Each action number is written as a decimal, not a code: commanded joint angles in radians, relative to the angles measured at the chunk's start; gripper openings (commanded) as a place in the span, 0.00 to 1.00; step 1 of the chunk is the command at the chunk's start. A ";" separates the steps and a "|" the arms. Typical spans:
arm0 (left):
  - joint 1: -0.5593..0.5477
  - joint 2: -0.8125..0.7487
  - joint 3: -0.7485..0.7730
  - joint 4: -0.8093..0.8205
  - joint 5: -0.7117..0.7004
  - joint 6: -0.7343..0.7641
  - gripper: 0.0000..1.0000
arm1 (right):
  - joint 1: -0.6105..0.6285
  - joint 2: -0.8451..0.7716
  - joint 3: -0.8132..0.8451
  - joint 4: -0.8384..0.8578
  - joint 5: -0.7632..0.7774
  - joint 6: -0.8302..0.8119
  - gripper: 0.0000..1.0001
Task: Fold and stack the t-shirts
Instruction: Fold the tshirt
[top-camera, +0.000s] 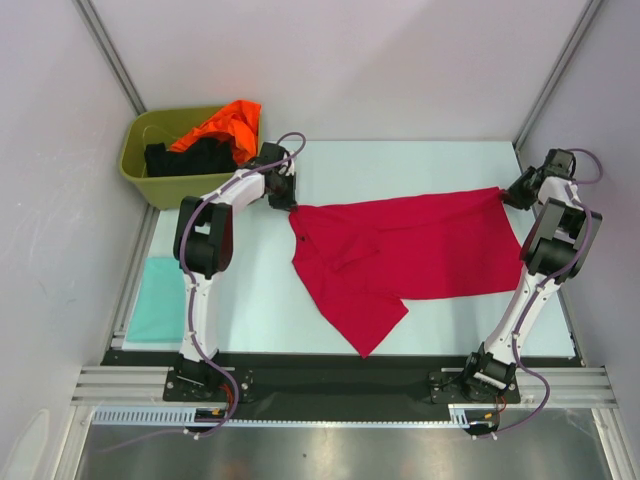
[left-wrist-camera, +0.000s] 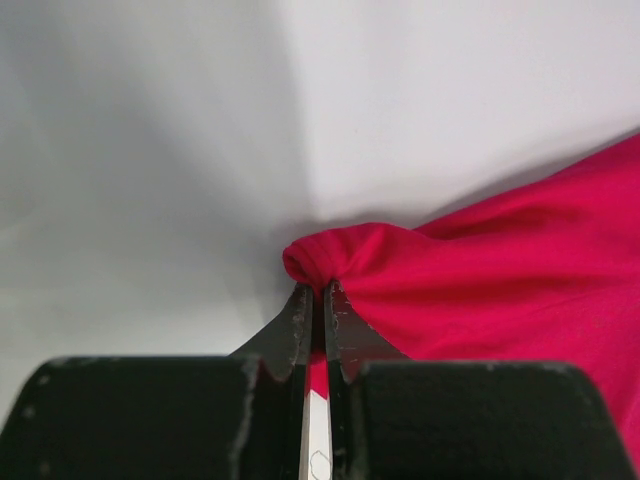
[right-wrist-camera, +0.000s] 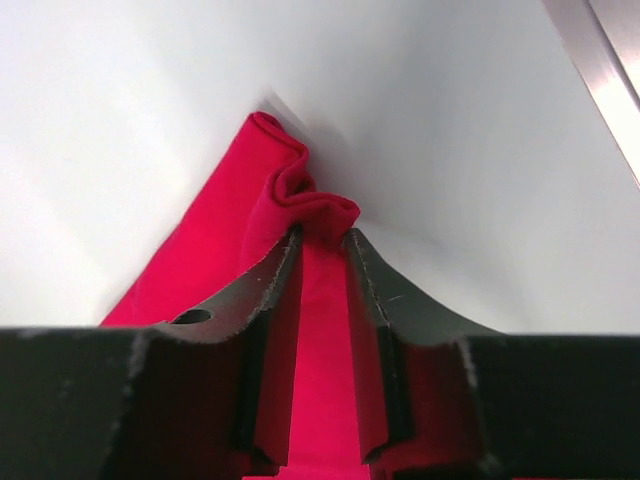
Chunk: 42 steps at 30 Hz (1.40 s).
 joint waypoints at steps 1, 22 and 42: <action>0.014 0.009 0.042 -0.007 -0.003 0.015 0.00 | -0.032 0.015 0.060 0.010 0.008 -0.004 0.29; 0.014 0.003 0.041 -0.003 0.002 0.015 0.00 | -0.032 -0.081 0.100 -0.223 0.143 -0.077 0.00; 0.014 0.007 0.081 -0.024 -0.004 0.021 0.00 | -0.028 0.018 0.231 -0.409 0.198 -0.067 0.13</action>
